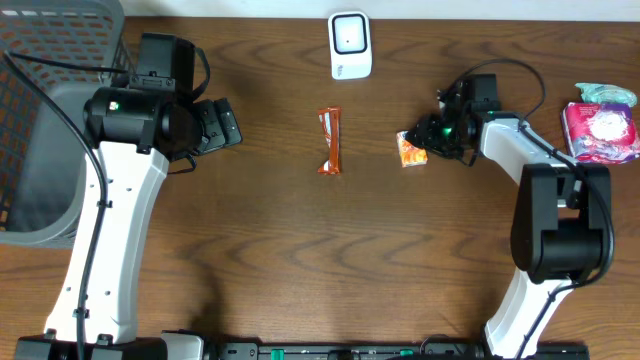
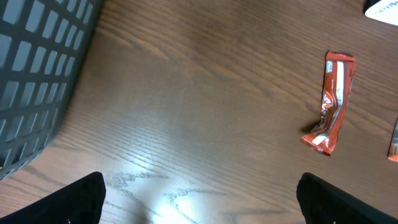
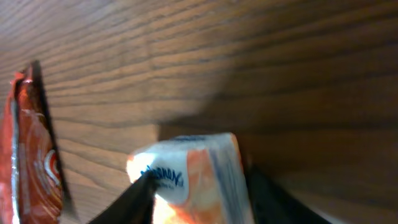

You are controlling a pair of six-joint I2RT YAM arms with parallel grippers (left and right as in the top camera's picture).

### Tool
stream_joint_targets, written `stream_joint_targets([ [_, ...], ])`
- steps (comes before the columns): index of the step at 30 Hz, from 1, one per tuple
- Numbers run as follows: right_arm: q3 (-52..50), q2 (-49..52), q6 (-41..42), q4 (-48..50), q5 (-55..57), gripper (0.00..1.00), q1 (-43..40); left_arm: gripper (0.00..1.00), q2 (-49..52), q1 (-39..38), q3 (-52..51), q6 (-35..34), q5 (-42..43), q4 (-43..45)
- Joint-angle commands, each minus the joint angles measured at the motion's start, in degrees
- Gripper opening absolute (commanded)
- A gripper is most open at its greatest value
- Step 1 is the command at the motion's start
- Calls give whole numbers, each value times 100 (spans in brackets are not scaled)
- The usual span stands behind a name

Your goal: Scan the item barcode

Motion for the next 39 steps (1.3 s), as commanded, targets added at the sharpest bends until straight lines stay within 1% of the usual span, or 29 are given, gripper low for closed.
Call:
stream_joint_targets([
  [1, -81, 396, -195, -46, -678, 31, -149, 98, -52, 20, -2, 31, -55, -15],
  [5, -81, 385, -190, -63, -1130, 15, -343, 98, -52, 20, -2, 31, -55, -17],
  [7, -81, 385, -142, -87, -1408, 4, -435, 98, -52, 20, -2, 31, -55, -15],
  [8, -81, 385, -76, -87, -1698, 1, -496, 98, -52, 20, -2, 31, -55, -17],
  [11, -81, 385, 55, 50, -2927, 1, -658, 98, -52, 20, -2, 31, -55, -15],
  [15, -81, 385, 66, 474, -5060, 1, -817, 98, -52, 20, -2, 31, -55, -15],
  [19, -81, 385, 63, 772, -6454, 1, -820, 98, -52, 20, -2, 31, -55, -15],
  [27, -81, 385, 219, 793, -6474, 1, -807, 98, -52, 20, -2, 31, -55, -17],
  [36, -81, 385, 216, 815, -6465, 1, -804, 98, -52, 20, -2, 31, -55, -15],
  [39, -81, 385, 293, 811, -6094, 1, -789, 98, -52, 20, -2, 31, -55, -15],
])
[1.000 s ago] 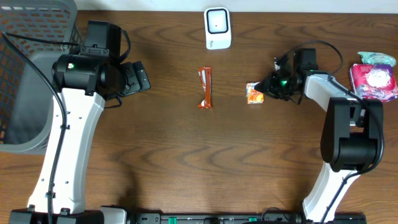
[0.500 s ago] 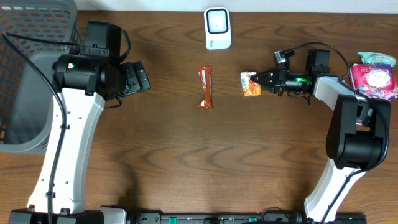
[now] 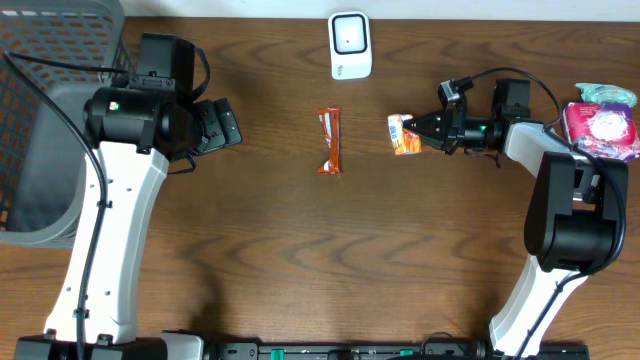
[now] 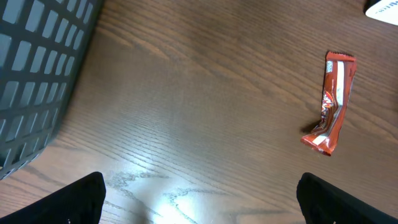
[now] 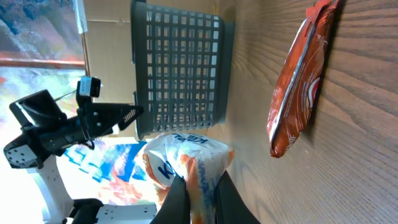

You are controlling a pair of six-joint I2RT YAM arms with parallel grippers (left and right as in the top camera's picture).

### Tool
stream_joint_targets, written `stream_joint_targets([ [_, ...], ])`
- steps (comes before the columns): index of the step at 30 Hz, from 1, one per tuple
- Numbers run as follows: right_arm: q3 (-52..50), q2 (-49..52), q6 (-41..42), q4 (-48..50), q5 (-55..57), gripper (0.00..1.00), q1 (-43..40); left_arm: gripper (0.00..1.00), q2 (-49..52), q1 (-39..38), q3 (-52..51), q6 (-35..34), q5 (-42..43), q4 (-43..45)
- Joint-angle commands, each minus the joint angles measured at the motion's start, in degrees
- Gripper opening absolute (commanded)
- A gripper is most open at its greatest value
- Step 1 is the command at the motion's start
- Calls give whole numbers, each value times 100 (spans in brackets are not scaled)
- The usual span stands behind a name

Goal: Scan the item barcode
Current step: 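Hold the Kleenex pack up to the white scanner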

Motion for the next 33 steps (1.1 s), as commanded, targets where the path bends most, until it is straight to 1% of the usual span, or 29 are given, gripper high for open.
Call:
stream_joint_targets([
  [1, -15, 39, 256, 22, 367, 1, 46, 98, -52, 20, -2, 31, -55, -17],
  [3, -15, -7, 748, 205, 1119, 1, 127, 98, -52, 20, -2, 31, -55, -17],
  [5, -7, -155, 1272, 658, 2013, 1, 321, 98, -52, 20, -2, 31, -55, -17],
  [8, 208, -442, 1580, 927, 2959, 1, 669, 98, -52, 20, -2, 31, -55, -17],
  [11, 686, -682, 1589, 719, 4535, 1, 1075, 98, -52, 20, -2, 31, -55, -17],
  [15, 1504, -754, 1574, 170, 7628, 1, 1770, 98, -52, 20, -2, 31, -55, -17],
  [17, 1867, -748, 1279, 2, 9097, 1, 2188, 98, -52, 20, -2, 31, -55, -17],
  [21, 2328, -717, 719, 157, 10955, 1, 2872, 98, -52, 20, -2, 31, -55, -17],
  [22, 2485, -699, 531, 315, 11296, 1, 3060, 98, -52, 20, -2, 31, -55, -20],
  [23, 2568, -645, 389, 479, 11387, 1, 3154, 98, -52, 20, -2, 31, -55, -17],
  [26, 2955, -446, 39, 752, 11405, 1, 3287, 98, -52, 20, -2, 31, -55, -17],
  [30, 3753, 116, -164, 562, 11468, 1, 3259, 98, -52, 20, -2, 31, -55, -20],
  [33, 4433, 621, -487, 240, 11534, 1, 3246, 98, -52, 20, -2, 31, -55, -20],
])
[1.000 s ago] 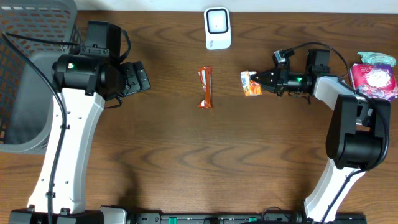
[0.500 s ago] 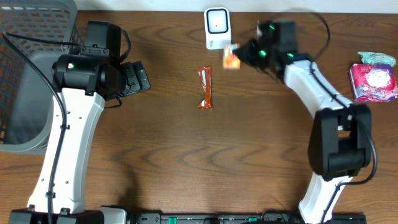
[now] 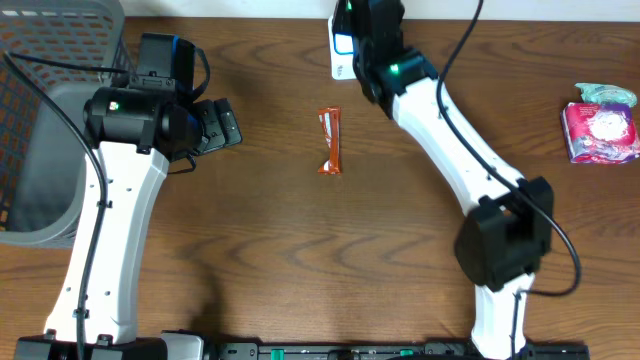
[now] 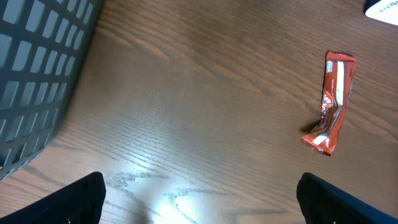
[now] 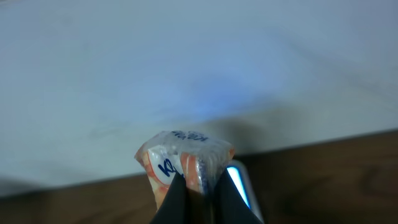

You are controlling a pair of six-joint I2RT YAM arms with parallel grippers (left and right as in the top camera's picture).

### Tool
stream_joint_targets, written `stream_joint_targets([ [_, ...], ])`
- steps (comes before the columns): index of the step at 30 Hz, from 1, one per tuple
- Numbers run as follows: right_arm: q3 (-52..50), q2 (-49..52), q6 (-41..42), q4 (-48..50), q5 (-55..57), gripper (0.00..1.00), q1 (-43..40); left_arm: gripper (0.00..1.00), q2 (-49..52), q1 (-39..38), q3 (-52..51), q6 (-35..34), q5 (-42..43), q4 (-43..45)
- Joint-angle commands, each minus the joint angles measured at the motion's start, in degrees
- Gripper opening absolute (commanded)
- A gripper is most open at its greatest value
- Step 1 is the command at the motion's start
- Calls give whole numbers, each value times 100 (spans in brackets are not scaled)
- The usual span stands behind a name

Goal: Scan the item barcode
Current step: 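Hold the Kleenex pack up to the white scanner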

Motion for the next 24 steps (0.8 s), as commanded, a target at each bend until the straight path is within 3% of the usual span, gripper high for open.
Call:
stream_joint_targets([
  [1, 782, 813, -601, -358, 487, 1, -59, 98, -52, 20, -2, 31, -52, -20],
  [5, 1528, 1480, -984, -726, 496, 1, -59, 98, -52, 20, -2, 31, -52, -17],
  [11, 1784, 1906, -1344, -1003, 579, 1, -59, 98, -52, 20, -2, 31, -52, -17],
  [19, 1805, 1919, -1316, -1220, 719, 1, -131, 98, -52, 20, -2, 31, -52, -20],
  [24, 2190, 1875, -1001, -1742, 1694, 1, -223, 98, -52, 20, -2, 31, -52, -17],
])
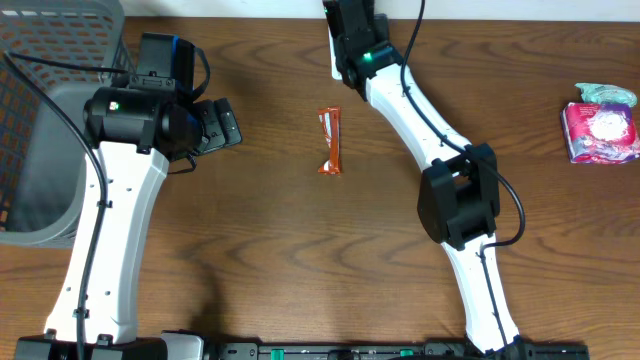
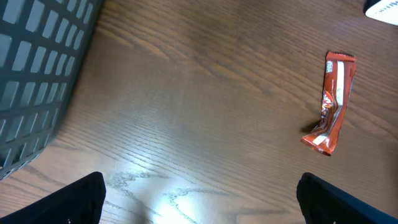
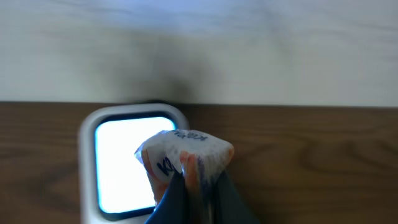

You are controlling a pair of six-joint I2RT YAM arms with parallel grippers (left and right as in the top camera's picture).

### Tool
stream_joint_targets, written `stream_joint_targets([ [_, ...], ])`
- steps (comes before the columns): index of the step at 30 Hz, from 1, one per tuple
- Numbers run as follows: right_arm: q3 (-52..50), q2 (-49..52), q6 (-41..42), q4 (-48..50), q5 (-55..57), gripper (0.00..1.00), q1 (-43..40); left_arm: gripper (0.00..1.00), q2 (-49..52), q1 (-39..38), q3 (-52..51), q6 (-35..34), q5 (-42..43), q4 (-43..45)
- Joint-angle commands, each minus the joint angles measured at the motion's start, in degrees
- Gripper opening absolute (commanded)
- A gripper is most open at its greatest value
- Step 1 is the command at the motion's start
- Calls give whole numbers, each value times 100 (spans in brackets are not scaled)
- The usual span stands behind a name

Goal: Scan the item barcode
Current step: 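Hold the Kleenex pack up to the white scanner, then carry the Kleenex pack to the far right beside the bag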

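Note:
My right gripper (image 3: 196, 186) is shut on a small orange-and-white packet (image 3: 186, 154) and holds it just in front of the white scanner (image 3: 118, 163), whose screen is lit. In the overhead view the right wrist (image 1: 352, 35) covers most of the scanner at the table's back edge. My left gripper (image 2: 202, 208) is open over bare wood, nothing between its fingers (image 2: 81, 199). A red candy bar (image 1: 329, 141) lies mid-table and also shows in the left wrist view (image 2: 333, 102).
A grey mesh basket (image 1: 45, 110) stands at the far left, its wall (image 2: 37, 74) near my left gripper. A pink packet (image 1: 600, 125) and a pale one lie at the right edge. A white wall runs behind the table.
The right wrist has shifted slightly left at the back edge and tilted down. Its view went from mostly wall to the scanner's lit screen behind the packet. The left arm stayed still.
My right gripper was down on the orange packet right of centre. It then held the packet off the table a little farther back. Later it was at the back edge by the scanner, and now the packet faces the screen. The left arm never moved.

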Motion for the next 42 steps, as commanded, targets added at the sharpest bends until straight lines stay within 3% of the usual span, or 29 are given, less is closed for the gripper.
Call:
stream_joint_targets([
  [1, 527, -118, 157, -337, 844, 1, -179, 98, -52, 20, -2, 31, -52, -15],
  [11, 1012, -118, -35, -3082, 883, 1, -1615, 98, -52, 20, -2, 31, -52, -15],
  [16, 1010, -118, -256, -3845, 417, 1, -2452, 98, -52, 20, -2, 31, -52, -17],
  [20, 1010, -118, -914, -4162, -743, 1, -3016, 98, -52, 20, -2, 31, -52, -15],
  [26, 1001, -118, -979, -4428, -942, 1, -3611, 98, -52, 20, -2, 31, -52, -15],
  [29, 1001, -118, -981, -4513, -1119, 15, -3816, 98, -52, 20, -2, 31, -52, -15],
  [38, 804, -118, -1158, -4614, -1484, 17, -4039, 98, -52, 20, -2, 31, -52, -15],
  [42, 601, -118, -1167, -4544, -1471, 24, -4044, 98, -52, 20, -2, 31, -52, -17],
])
